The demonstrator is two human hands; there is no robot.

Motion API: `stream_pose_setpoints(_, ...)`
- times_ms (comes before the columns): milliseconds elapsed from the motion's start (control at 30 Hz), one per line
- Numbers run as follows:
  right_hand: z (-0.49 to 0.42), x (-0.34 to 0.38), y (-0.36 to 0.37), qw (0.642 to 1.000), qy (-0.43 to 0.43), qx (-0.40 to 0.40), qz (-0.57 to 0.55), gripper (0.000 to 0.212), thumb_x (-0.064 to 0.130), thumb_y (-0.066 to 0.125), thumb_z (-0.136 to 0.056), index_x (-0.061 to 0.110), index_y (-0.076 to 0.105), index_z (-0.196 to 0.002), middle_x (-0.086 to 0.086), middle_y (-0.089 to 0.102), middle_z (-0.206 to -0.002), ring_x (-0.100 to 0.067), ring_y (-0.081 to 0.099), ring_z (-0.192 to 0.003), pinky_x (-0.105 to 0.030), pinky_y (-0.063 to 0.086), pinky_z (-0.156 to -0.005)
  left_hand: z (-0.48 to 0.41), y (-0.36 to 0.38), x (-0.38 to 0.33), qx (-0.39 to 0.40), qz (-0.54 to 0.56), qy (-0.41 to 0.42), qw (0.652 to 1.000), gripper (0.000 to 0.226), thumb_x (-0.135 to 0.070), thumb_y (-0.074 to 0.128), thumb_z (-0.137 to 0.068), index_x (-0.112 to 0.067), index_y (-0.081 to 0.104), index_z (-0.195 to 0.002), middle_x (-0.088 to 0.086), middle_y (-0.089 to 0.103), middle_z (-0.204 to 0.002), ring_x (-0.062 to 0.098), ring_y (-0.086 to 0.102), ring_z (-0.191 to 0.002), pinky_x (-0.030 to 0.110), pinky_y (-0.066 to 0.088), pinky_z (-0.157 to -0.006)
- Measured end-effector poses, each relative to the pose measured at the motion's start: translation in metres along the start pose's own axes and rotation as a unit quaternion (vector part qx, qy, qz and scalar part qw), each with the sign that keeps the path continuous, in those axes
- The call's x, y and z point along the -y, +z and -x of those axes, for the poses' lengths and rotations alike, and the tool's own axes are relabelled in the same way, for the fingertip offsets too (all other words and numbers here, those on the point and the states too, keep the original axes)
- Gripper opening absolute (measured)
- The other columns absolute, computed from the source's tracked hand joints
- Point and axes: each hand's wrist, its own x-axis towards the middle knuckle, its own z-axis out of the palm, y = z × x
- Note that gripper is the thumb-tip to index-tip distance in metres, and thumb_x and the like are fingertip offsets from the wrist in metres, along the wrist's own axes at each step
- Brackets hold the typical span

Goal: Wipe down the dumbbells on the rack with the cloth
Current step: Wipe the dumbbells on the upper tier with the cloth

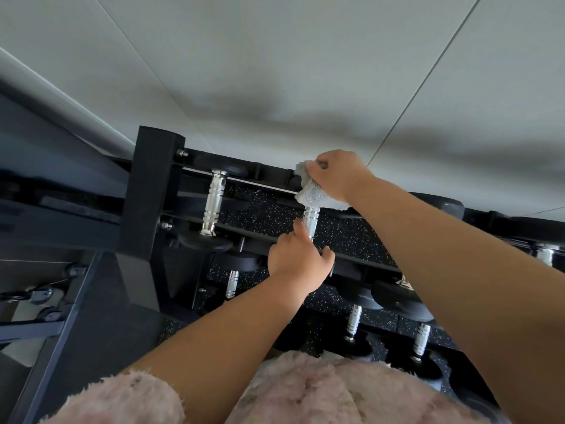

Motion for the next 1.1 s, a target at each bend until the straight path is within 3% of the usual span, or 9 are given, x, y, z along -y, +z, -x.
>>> stream_pose_setpoints(133, 0.016, -0.002, 0.010, 0.994, -0.023, -0.109, -0.012, 0.039, 0.046, 0.050, -0.099, 0.017, 0.060, -0.075, 0.010, 0.061, -0.060, -0.010, 0.054, -0.049, -0.023, 0.044, -0.045, -0.002, 0.002, 0.001, -0.008, 0.010, 0.000, 1.000, 0.088, -0.059, 0.056, -0.095, -0.009, 0.024, -0.160, 0.009, 0.064, -0.126, 0.029, 0.060, -0.115, 0.045, 0.052, -0.094)
stream_pose_setpoints(267, 0.016, -0.006, 0.018, 0.996, -0.062, -0.027, -0.064, 0.027, 0.047, 0.057, -0.097, 0.025, 0.061, -0.083, 0.010, 0.061, -0.073, -0.010, 0.054, -0.059, -0.025, 0.045, -0.056, -0.002, 0.004, 0.001, -0.017, 0.010, 0.003, 1.000, 0.088, -0.060, 0.057, -0.094, -0.009, 0.026, -0.158, 0.007, 0.066, -0.123, 0.028, 0.061, -0.113, 0.044, 0.053, -0.091)
stream_pose_setpoints(400, 0.004, -0.019, 0.005, 0.992, -0.009, 0.017, -0.122, 0.039, 0.057, 0.057, -0.097, 0.022, 0.072, -0.088, 0.001, 0.063, -0.070, -0.014, 0.053, -0.052, -0.029, 0.050, -0.048, -0.002, 0.003, 0.002, -0.022, 0.015, -0.003, 1.000, 0.087, -0.060, 0.057, -0.094, -0.011, 0.027, -0.159, 0.008, 0.065, -0.119, 0.027, 0.062, -0.107, 0.043, 0.055, -0.086)
stream_pose_setpoints(500, 0.005, -0.028, 0.000, 0.992, 0.052, -0.033, -0.106, 0.046, 0.053, 0.054, -0.101, 0.016, 0.065, -0.078, -0.001, 0.060, -0.069, -0.018, 0.059, -0.056, -0.022, 0.047, -0.041, -0.001, 0.004, 0.002, -0.024, 0.023, -0.006, 0.999, 0.088, -0.061, 0.057, -0.094, -0.012, 0.026, -0.160, 0.008, 0.065, -0.118, 0.027, 0.063, -0.107, 0.042, 0.056, -0.083)
stream_pose_setpoints(567, 0.014, -0.031, 0.004, 0.990, 0.078, -0.077, -0.090, 0.045, 0.051, 0.052, -0.102, 0.015, 0.063, -0.078, 0.000, 0.061, -0.070, -0.017, 0.059, -0.060, -0.023, 0.045, -0.045, -0.001, 0.005, 0.002, -0.025, 0.024, -0.007, 0.999, 0.088, -0.061, 0.058, -0.093, -0.013, 0.026, -0.160, 0.008, 0.065, -0.119, 0.027, 0.063, -0.108, 0.041, 0.056, -0.082)
stream_pose_setpoints(667, 0.031, -0.027, 0.020, 0.975, 0.039, -0.048, -0.212, 0.024, 0.046, 0.057, -0.102, 0.025, 0.068, -0.105, 0.008, 0.070, -0.092, -0.006, 0.066, -0.069, -0.021, 0.054, -0.059, -0.003, 0.008, 0.003, -0.034, 0.026, -0.008, 0.999, 0.089, -0.061, 0.059, -0.092, -0.015, 0.027, -0.160, 0.009, 0.066, -0.121, 0.028, 0.064, -0.110, 0.041, 0.055, -0.085)
stream_pose_setpoints(733, 0.037, -0.025, 0.022, 0.960, -0.007, -0.017, -0.278, 0.023, 0.040, 0.064, -0.101, 0.032, 0.065, -0.122, 0.011, 0.073, -0.098, 0.001, 0.063, -0.065, -0.020, 0.052, -0.063, -0.005, 0.010, 0.005, -0.037, 0.027, -0.007, 0.999, 0.090, -0.063, 0.058, -0.091, -0.015, 0.028, -0.160, 0.009, 0.066, -0.123, 0.028, 0.065, -0.111, 0.040, 0.056, -0.086)
stream_pose_setpoints(867, 0.036, -0.037, 0.014, 0.974, -0.003, -0.007, -0.226, 0.018, 0.046, 0.063, -0.100, 0.029, 0.064, -0.104, 0.000, 0.065, -0.077, -0.014, 0.054, -0.059, -0.030, 0.050, -0.053, -0.006, 0.013, 0.005, -0.042, 0.026, -0.005, 0.999, 0.089, -0.063, 0.058, -0.091, -0.014, 0.029, -0.160, 0.008, 0.066, -0.122, 0.028, 0.064, -0.112, 0.041, 0.056, -0.086)
stream_pose_setpoints(1100, 0.058, -0.046, 0.022, 0.968, 0.051, -0.174, -0.174, 0.030, 0.047, 0.059, -0.101, 0.023, 0.056, -0.082, 0.007, 0.061, -0.075, -0.009, 0.056, -0.066, -0.027, 0.047, -0.057, -0.006, 0.014, 0.005, -0.051, 0.032, -0.003, 0.998, 0.085, -0.061, 0.058, -0.091, -0.015, 0.032, -0.157, 0.007, 0.066, -0.120, 0.027, 0.064, -0.111, 0.040, 0.057, -0.084)
